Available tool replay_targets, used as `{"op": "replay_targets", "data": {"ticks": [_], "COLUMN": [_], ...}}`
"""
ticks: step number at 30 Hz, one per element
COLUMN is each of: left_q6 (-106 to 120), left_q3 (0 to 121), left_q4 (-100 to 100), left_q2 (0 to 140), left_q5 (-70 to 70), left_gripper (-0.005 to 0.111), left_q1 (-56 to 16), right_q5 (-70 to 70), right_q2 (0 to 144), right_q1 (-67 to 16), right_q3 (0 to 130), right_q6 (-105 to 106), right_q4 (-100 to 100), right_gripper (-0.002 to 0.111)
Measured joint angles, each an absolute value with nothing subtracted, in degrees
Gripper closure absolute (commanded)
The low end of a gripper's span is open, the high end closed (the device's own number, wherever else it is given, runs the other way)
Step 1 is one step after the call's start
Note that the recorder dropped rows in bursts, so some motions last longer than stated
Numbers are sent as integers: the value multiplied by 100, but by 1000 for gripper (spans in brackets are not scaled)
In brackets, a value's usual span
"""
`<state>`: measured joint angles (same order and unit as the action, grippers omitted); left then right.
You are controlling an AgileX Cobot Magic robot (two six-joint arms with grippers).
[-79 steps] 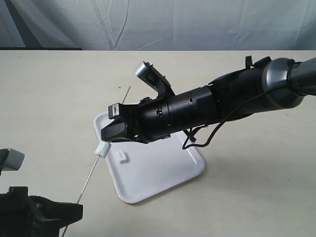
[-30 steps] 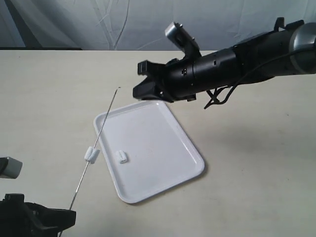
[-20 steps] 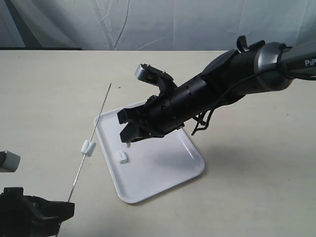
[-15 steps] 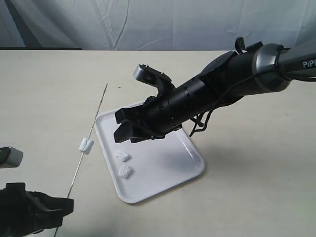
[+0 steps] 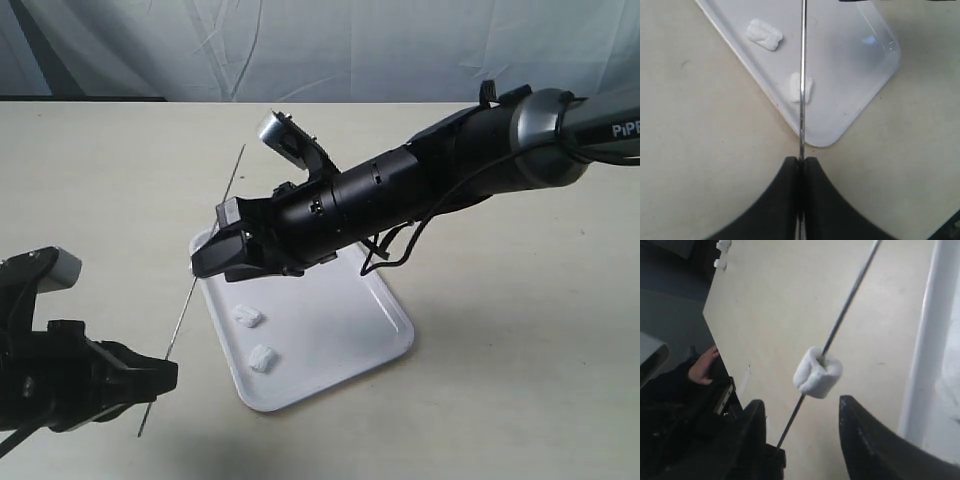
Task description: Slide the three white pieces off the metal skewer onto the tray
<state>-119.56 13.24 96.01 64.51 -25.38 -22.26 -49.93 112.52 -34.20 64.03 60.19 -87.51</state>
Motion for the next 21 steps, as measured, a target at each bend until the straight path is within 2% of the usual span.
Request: {"op": "replay_targets", "data": {"ticks": [11, 17, 21], "left_q6": [-11946, -11826, -11733], "left_q3": [1402, 1402, 1402], "left_q4": [9527, 9404, 9291], "left_q2": [6461, 6461, 6461], "left_q5": [-2757, -2768, -2791], "left_gripper": [107, 107, 107], "left_q1": [-2226, -2226, -2226], "right_q5": [-4931, -4804, -4758], "right_q2": [11252, 11252, 11252], "right_q1": [-3430, -3430, -3430], "right_q3": [6403, 6403, 6403], "right_q6": [6092, 6092, 6092], "right_q4": [-9026, -9132, -9140], "right_gripper": [64, 81, 82]}}
